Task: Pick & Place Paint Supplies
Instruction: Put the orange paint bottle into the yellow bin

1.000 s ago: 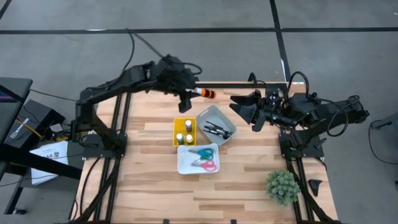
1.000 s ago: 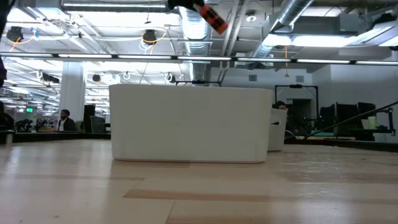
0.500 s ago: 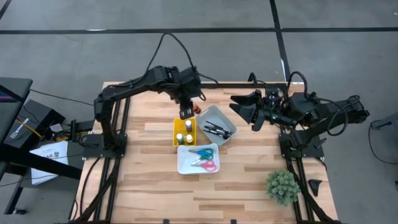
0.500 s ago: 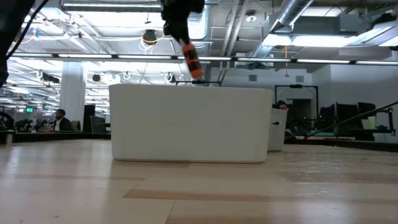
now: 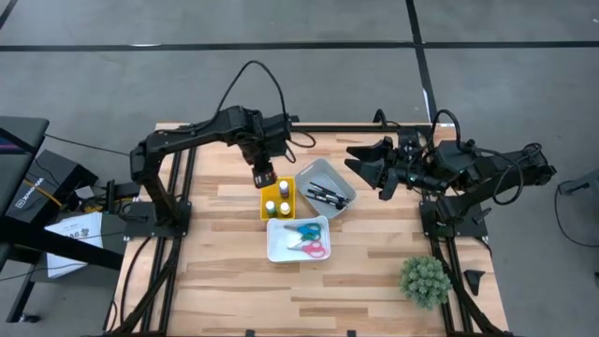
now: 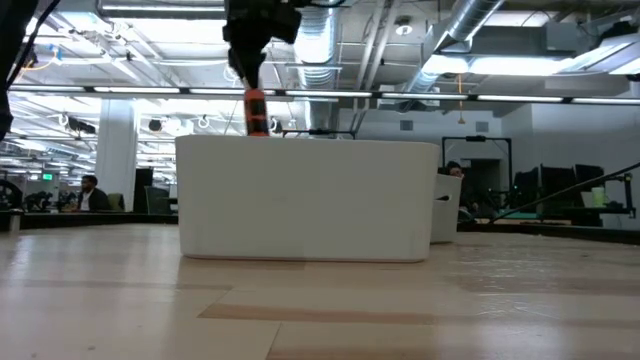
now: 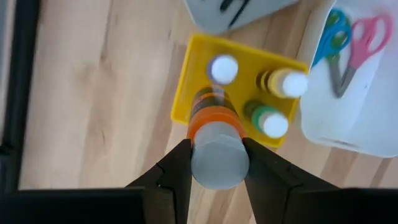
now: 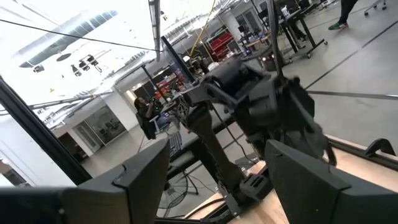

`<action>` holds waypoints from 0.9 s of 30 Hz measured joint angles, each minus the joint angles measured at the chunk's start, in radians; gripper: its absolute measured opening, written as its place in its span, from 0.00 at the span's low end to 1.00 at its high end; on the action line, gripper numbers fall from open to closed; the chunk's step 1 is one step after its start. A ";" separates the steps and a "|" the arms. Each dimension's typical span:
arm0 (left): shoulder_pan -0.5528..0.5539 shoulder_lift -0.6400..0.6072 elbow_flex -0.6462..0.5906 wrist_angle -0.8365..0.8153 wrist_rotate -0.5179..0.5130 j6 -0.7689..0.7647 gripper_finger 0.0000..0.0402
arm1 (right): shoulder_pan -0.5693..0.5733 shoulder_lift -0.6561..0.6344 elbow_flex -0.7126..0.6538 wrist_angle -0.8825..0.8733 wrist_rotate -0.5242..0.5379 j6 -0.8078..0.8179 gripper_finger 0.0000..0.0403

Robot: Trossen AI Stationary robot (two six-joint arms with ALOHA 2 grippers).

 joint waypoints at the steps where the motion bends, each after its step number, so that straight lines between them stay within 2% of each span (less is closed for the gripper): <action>1: 0.000 -0.010 -0.028 0.005 0.000 -0.005 0.27 | 0.000 0.000 0.000 0.000 0.000 0.000 0.65; 12: -0.034 -0.059 -0.252 0.126 0.006 -0.047 0.27 | 0.000 0.000 0.000 0.000 0.000 0.000 0.65; 27: -0.060 -0.058 -0.357 0.273 -0.009 -0.083 0.27 | 0.000 0.000 0.000 0.000 0.000 0.000 0.65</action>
